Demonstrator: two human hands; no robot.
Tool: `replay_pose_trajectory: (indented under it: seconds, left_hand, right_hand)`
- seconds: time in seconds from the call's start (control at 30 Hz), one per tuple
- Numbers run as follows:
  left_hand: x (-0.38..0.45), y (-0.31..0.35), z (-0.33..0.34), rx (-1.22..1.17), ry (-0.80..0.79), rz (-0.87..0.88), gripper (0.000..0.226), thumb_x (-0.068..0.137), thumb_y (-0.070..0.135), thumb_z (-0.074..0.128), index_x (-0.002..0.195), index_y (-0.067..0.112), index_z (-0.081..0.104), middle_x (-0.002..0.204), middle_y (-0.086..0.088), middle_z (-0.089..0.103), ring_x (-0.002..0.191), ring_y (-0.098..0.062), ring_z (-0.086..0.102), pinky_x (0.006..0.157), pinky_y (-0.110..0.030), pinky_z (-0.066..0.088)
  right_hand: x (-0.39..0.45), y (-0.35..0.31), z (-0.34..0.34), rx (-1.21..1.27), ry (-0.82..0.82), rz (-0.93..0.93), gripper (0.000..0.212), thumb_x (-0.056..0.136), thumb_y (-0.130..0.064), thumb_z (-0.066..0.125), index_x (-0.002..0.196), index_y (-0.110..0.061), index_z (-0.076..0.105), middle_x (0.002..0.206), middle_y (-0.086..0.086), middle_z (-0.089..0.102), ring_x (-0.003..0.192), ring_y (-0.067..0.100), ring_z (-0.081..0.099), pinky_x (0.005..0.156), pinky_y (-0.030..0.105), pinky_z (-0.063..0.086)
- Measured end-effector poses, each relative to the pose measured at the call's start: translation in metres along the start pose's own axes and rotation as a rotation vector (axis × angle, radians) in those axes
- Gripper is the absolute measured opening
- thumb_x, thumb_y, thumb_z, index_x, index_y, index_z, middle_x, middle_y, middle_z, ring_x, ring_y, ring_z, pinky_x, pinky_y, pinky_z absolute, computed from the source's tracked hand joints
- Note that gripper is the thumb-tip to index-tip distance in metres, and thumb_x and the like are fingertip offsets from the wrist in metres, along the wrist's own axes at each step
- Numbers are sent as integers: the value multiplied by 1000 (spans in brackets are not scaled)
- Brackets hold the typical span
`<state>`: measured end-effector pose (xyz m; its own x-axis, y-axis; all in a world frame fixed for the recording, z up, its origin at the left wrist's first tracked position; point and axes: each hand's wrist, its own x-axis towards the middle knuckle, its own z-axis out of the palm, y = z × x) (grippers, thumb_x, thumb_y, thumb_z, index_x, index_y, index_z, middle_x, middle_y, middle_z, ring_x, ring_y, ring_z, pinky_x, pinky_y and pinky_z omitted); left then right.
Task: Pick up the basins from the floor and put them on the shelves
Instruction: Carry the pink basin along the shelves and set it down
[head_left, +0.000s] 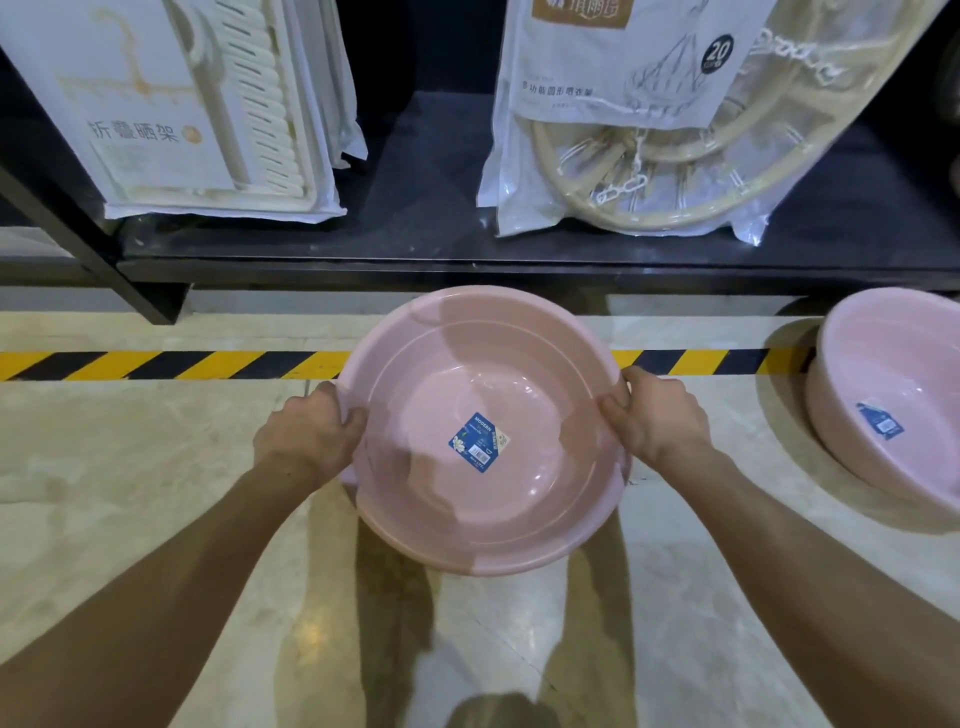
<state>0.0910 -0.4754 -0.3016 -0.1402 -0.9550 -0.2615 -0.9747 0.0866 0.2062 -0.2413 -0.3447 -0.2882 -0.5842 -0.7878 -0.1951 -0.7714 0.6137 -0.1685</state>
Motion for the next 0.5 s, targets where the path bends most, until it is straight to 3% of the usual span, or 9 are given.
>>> replay_pose_trajectory:
  seconds: [0.13,0.27,0.37,0.5]
  left_hand:
    - [-2,1,1,-71,-17,-24,35,97,51,47,95,16,45,87,-11,52,77,-31,48,65,-37,39]
    - [1,-1,7,-161,-65,-38,40,96,49,48,100,9,49,96,-19,57,89,-39,54,71,-38,41]
    - [0,-3,9,-199,-58,-45,40,95,52,48,95,11,47,93,-18,58,84,-35,48,70,-38,41]
    - [-15,-8,11,-196,-35,-52,40,91,54,52,94,15,46,84,-11,57,75,-35,56,68,-39,51]
  right_hand:
    - [1,-2,5,6,-34,26,33,94,-42,48,112,-15,55,104,18,66,93,41,59,67,37,38]
    - [-1,-3,7,16,-44,56,32,95,-42,46,112,-16,51,101,16,65,79,36,51,66,38,39]
    - [-6,-4,7,26,-51,76,36,93,-43,47,119,-18,45,95,13,63,76,34,49,65,38,39]
    - [-25,-6,15,130,-103,142,40,86,-44,53,116,-21,38,86,6,56,77,35,54,67,39,41]
